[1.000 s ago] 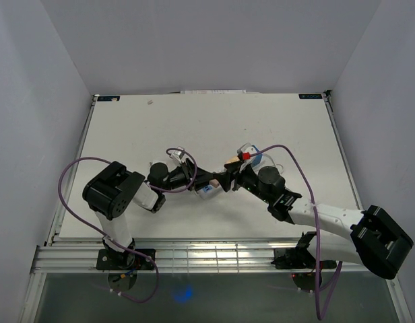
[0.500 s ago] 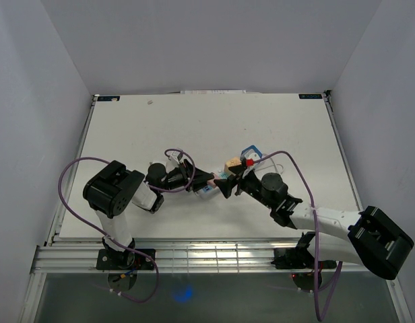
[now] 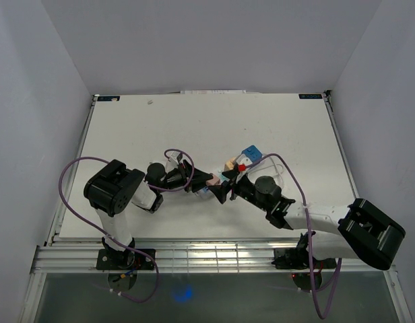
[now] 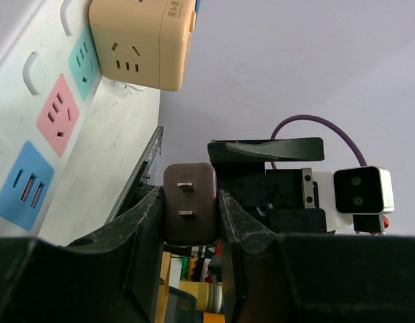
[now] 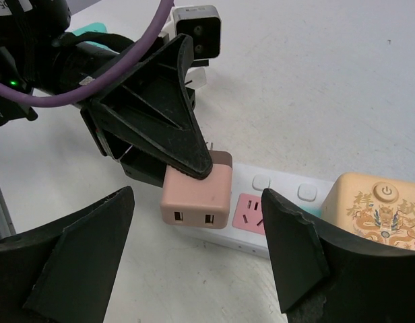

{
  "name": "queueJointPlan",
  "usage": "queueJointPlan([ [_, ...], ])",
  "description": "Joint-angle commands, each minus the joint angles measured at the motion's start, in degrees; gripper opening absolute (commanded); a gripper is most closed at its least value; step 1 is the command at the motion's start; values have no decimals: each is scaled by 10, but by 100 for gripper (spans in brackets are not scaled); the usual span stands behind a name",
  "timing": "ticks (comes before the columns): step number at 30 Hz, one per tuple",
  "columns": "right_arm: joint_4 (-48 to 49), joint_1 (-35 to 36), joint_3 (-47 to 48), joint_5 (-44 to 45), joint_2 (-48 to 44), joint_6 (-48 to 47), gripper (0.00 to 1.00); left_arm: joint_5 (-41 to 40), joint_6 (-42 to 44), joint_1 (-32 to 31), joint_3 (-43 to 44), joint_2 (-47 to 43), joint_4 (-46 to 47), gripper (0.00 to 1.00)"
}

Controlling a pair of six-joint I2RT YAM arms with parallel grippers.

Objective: Insert the plug

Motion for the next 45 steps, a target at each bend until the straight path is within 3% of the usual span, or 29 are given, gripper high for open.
queueJointPlan([
  [1,40,6,16,6,8,-8,82,14,-8,4,-1,1,121,0],
  [26,43,9,31,11,49,7,71,17,-15,5,-4,-3,135,0],
  [33,54,11,33,10,57,10,59,10,-15,5,-9,-3,138,0],
  [37,62,13,33,13,60,10,42,5,-15,4,-14,-3,141,0],
  [45,60,14,41,10,71,17,22,-1,-16,1,-19,-4,153,0],
])
